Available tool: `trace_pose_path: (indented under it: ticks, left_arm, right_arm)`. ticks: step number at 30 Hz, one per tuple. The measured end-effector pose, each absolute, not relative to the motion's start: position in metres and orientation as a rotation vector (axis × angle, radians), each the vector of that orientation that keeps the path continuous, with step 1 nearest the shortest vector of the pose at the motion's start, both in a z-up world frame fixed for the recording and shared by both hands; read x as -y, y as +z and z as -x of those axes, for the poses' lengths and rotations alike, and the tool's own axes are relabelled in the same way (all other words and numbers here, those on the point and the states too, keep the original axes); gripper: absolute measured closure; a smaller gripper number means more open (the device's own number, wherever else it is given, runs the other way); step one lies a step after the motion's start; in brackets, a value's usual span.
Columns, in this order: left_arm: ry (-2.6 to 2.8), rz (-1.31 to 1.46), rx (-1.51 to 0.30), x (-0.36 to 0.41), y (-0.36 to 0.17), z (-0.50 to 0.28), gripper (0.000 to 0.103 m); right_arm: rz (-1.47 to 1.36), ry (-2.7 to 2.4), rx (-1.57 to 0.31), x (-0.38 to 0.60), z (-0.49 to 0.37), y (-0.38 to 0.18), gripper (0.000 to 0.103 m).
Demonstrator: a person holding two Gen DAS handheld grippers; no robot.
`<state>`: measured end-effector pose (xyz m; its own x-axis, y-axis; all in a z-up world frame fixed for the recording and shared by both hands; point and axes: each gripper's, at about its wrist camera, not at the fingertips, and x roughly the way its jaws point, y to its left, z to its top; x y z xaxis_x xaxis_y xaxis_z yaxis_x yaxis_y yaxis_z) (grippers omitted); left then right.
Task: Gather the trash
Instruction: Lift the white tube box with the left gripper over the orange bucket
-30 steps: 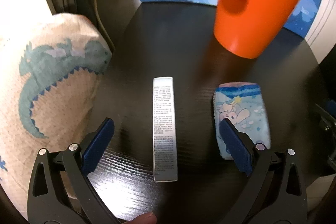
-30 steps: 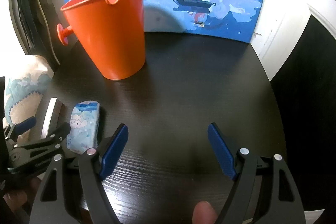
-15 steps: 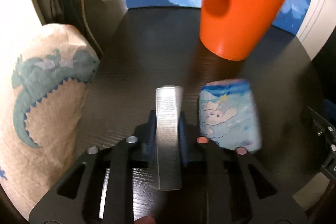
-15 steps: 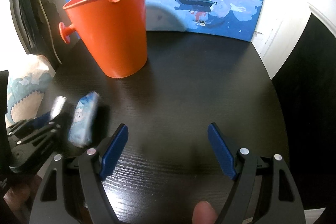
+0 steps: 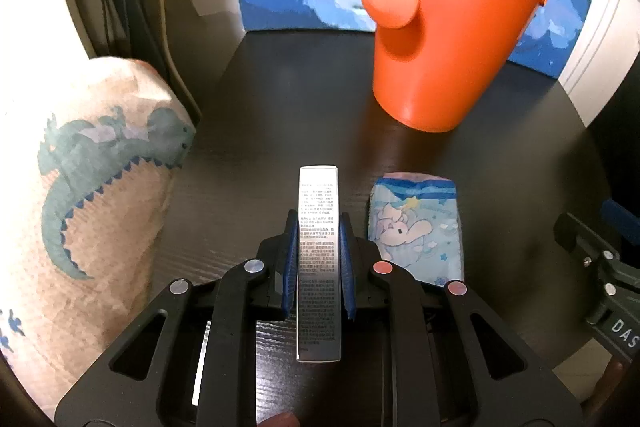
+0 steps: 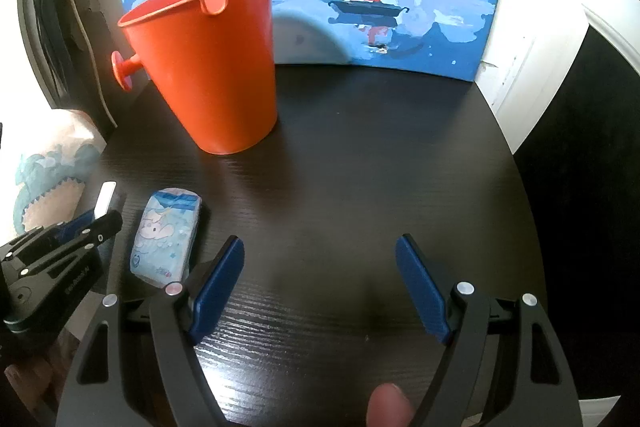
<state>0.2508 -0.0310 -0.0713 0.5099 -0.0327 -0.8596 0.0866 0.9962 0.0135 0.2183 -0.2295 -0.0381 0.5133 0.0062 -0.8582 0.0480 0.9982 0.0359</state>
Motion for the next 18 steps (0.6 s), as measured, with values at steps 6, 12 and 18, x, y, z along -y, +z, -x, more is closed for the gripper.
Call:
trace_pose_path:
  ticks: [6,12,18]
  left_arm:
    - [-0.074,-0.049,-1.022,0.035,-0.057,-0.247,0.083]
    - [-0.087,-0.049,-1.018,0.038,-0.041,-0.236,0.083]
    - [-0.095,-0.055,-1.018,0.041,-0.028,-0.22,0.083]
  right_arm:
    - [-0.062,-0.027,-1.024,0.23,-0.218,-0.037,0.025]
    - [-0.071,-0.016,-1.009,0.23,-0.213,-0.029,0.025]
    - [-0.073,-0.01,-0.977,0.23,-0.199,-0.006,0.025]
